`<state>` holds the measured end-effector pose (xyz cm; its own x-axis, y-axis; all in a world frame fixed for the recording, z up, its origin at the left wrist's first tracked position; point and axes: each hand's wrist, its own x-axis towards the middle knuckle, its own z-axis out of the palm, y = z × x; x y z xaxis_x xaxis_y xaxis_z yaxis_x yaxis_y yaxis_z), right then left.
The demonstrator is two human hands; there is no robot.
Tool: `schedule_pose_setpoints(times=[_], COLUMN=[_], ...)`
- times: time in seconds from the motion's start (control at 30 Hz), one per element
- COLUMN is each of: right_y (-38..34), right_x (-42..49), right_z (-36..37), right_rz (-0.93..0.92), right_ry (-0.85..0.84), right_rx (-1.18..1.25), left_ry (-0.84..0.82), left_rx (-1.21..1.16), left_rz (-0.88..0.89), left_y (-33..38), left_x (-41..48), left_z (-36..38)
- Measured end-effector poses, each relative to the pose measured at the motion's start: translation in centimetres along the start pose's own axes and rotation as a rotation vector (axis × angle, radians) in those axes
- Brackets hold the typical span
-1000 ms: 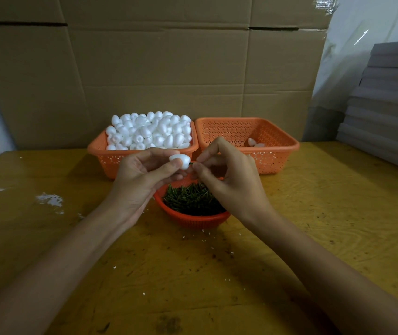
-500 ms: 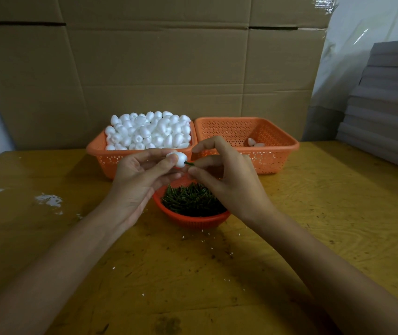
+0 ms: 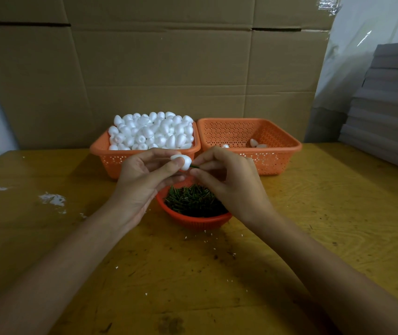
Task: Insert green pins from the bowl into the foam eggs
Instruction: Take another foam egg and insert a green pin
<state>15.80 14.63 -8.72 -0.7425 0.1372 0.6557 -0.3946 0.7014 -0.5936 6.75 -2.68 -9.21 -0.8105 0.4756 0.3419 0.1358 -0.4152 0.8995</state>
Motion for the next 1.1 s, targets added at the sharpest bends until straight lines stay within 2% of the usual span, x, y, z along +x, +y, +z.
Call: schedule_pose_setpoints(times=[0.67, 1.1], right_y=[0.3, 1.2], right_x=[-0.2, 0.1], right_z=[0.3, 0.5], right_rz=[0.04, 0.156], right_ry=[-0.036, -0.131], right_rx=[0.022, 0.304], left_ry=[-0.053, -0.081], left_rx=[0.12, 0.18], left_rz=[0.08, 0.125], left_y=[-0.2, -0.4], left_x=[-0.2, 0.3], left_z=[0.2, -0.3])
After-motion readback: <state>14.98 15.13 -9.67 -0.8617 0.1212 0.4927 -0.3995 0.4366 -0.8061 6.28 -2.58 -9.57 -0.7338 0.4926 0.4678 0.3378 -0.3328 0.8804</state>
